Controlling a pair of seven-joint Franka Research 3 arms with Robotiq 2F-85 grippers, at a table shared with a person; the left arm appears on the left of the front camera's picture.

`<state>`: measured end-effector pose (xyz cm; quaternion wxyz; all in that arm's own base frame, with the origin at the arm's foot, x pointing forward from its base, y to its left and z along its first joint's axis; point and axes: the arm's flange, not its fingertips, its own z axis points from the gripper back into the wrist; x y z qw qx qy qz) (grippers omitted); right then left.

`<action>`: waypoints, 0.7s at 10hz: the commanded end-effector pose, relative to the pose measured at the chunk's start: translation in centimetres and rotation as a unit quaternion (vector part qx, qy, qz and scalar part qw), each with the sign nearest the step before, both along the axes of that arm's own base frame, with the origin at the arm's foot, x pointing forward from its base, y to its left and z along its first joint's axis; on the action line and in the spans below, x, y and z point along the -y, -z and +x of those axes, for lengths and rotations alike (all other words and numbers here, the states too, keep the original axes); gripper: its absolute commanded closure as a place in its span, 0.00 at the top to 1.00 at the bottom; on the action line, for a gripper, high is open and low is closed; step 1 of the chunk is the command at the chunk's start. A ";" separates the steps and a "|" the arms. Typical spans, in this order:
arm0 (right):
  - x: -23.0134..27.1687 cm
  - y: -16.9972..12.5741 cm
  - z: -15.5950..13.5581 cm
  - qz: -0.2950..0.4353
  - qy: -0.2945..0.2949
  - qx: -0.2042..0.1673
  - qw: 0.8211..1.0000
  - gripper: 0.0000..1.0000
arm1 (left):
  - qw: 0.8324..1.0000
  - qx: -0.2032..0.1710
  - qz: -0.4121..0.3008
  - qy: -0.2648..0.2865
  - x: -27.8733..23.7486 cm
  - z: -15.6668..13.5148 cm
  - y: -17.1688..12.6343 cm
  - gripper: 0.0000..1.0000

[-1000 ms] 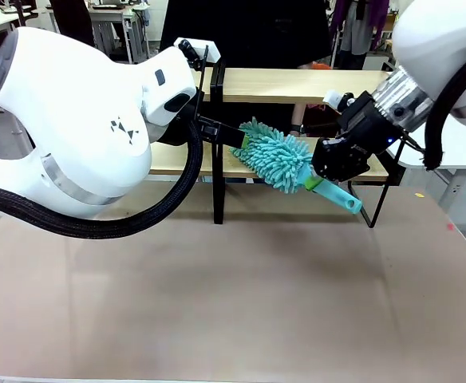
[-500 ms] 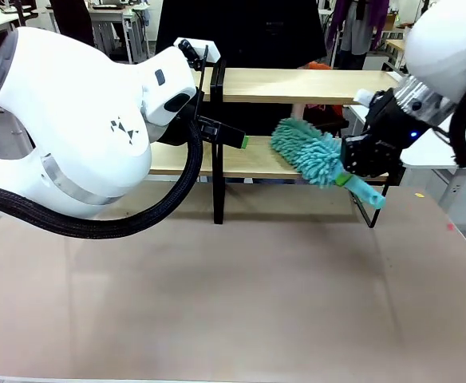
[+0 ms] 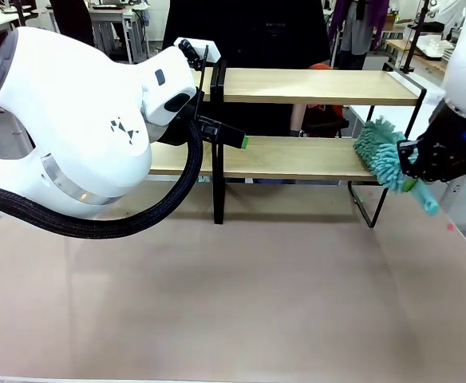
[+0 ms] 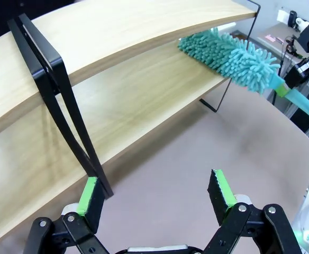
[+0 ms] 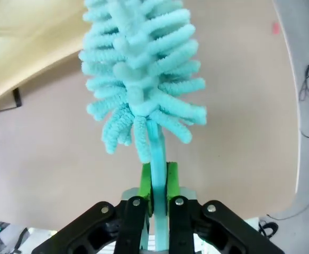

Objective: Clean the shelves.
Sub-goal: Clean another randomly selected level of the Shelf with the Duster.

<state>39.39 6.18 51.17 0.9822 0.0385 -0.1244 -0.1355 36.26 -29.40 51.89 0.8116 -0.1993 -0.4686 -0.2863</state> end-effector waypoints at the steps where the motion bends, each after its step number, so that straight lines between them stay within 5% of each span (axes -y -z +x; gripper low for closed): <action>1: -0.9 -0.3 -1.5 0.010 -0.063 0.066 0.996 0.12 | 1.000 0.004 -0.001 -0.001 0.0 -0.1 -0.3 1.00; 3: -1.7 -0.7 -2.7 0.153 -0.190 0.023 0.970 0.12 | 1.000 0.004 -0.001 -0.001 0.0 -0.1 -0.3 1.00; 7: 0.3 -1.7 -3.5 0.303 -0.308 -0.086 0.898 0.12 | 1.000 0.004 -0.001 -0.001 0.0 -0.1 -0.3 1.00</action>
